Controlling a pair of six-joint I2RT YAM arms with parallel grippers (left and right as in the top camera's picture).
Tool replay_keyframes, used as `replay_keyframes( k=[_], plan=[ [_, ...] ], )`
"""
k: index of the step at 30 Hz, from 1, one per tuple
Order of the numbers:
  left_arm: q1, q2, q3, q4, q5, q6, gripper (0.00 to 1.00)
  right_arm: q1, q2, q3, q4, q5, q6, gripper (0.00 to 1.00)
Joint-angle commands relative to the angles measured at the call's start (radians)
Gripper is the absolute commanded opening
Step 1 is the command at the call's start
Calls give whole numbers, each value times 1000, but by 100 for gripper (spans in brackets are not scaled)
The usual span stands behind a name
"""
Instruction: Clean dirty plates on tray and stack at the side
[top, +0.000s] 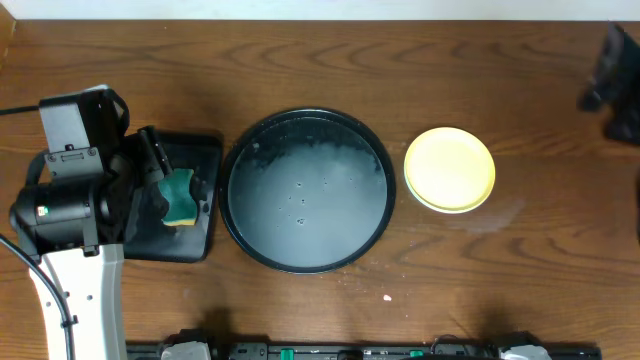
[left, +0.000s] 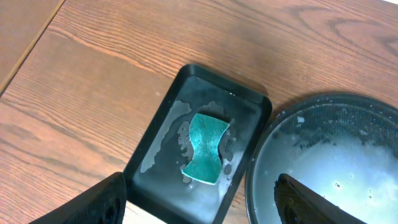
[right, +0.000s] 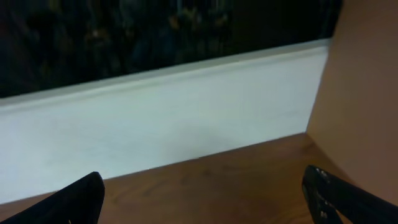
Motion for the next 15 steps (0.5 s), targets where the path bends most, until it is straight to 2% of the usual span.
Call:
replay_keyframes(
  k=[1, 6, 15],
  plan=[
    [-2, -3, 3, -3, -5, 13, 76, 9, -34, -2, -31, 17, -14, 99],
    [-2, -3, 3, -3, -5, 13, 76, 10, -130, -2, -124, 16, -14, 99],
    [-2, -3, 3, -3, -5, 14, 76, 11, -100, -11, -357, 18, -14, 99]
  ],
)
